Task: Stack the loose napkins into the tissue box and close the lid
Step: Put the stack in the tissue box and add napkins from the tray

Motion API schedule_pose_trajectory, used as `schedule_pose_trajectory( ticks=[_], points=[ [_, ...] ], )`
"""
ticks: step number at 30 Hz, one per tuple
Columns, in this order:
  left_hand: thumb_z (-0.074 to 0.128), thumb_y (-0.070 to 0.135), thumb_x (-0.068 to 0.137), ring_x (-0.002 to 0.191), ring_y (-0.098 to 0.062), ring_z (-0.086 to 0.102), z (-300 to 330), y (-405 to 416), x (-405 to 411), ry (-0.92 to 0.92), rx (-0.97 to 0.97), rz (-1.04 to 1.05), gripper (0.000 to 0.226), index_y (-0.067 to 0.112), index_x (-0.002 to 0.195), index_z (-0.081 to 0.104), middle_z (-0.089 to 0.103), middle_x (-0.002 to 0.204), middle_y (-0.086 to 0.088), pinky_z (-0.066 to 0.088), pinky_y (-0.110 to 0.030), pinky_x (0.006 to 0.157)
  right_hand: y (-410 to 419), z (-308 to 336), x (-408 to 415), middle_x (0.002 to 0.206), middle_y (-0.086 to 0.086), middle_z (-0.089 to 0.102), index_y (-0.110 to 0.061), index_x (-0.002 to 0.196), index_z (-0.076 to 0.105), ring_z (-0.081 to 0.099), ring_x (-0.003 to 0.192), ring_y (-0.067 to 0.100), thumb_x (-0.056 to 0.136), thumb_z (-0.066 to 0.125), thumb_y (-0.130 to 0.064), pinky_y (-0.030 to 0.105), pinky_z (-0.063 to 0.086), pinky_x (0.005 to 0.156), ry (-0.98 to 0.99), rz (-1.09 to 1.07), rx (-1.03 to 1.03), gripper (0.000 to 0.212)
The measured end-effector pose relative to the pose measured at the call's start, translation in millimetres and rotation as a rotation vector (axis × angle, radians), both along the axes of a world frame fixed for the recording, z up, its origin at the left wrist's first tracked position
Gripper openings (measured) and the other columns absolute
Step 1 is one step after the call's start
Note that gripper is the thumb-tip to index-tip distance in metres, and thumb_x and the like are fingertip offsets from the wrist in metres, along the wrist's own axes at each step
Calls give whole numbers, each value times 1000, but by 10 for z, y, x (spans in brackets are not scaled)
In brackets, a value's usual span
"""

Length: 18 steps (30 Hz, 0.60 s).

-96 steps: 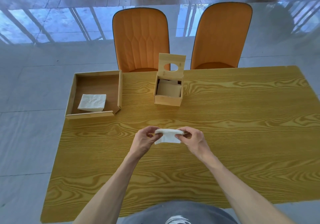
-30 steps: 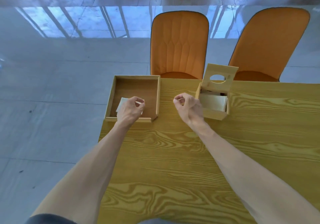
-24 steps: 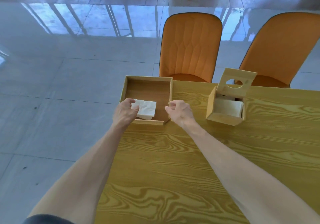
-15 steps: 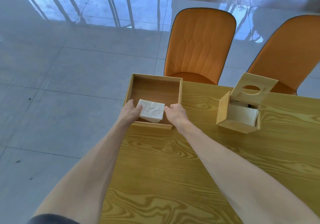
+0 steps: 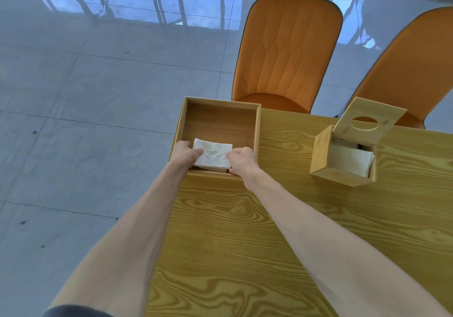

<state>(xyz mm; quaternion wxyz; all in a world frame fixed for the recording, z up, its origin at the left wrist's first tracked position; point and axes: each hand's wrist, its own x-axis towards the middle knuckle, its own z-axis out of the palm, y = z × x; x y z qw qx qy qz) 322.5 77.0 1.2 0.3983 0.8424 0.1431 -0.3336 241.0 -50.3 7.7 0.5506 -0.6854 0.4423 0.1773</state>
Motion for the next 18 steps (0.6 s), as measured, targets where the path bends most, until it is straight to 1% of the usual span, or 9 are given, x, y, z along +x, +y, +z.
schedule_pose_trajectory(
  ticks=[2,5,7,8,9,11,13,16,18],
  points=[
    [69,13,90,108,-28,65,-8,25,-13,33,-38,-4,46,-2,131,57,66,122,-13,53,-35,90,-21,-24,-25,73,5,55,-18,66,44,53,74,32,82,45,-10,63,51,91,-13,11,16,18],
    [71,13,88,93,-23,65,71,27,-45,45,-99,-38,34,2,120,67,70,109,-12,50,-27,70,-68,-34,-88,70,1,41,-14,65,43,41,71,25,83,45,-13,62,50,93,-53,20,29,19],
    [72,17,88,96,-23,62,141,25,-68,12,-115,-80,36,4,122,66,67,111,-11,47,-28,73,-90,13,-155,77,3,61,-6,74,63,58,76,27,84,46,-18,58,53,92,-75,30,32,23],
    [71,18,88,99,-23,61,171,29,-82,-8,-126,-106,38,5,123,65,66,113,-11,46,-28,74,-102,53,-188,93,8,71,-7,88,71,66,89,30,86,47,-19,55,54,93,-89,33,33,26],
    [71,19,88,101,-23,60,203,36,-101,-23,-145,-128,39,7,125,64,65,115,-11,46,-26,73,-116,94,-219,108,11,72,-8,99,72,67,103,31,88,49,-18,54,54,94,-103,29,34,27],
    [71,21,88,104,-24,61,274,52,-146,-39,-191,-162,40,9,125,62,66,117,-11,46,-24,69,-153,175,-279,124,15,66,-1,116,66,62,115,34,92,53,-17,52,53,96,-119,1,16,31],
    [72,22,88,103,-24,62,356,58,-199,-43,-231,-196,39,10,124,62,67,117,-11,47,-25,70,-192,221,-343,127,16,64,5,125,58,62,116,35,96,55,-20,51,53,97,-123,-21,3,39],
    [72,24,88,98,-21,63,529,22,-288,-48,-270,-239,37,12,122,63,69,115,-10,49,-26,71,-242,302,-459,124,8,65,-5,136,55,63,112,28,98,54,-33,47,53,99,-147,-25,30,47],
    [71,24,89,96,-20,63,661,-25,-352,-46,-300,-253,34,14,121,63,69,113,-8,49,-24,70,-293,390,-550,119,2,66,-9,131,59,62,111,23,98,54,-41,47,50,102,-194,-14,69,46]
  ],
)
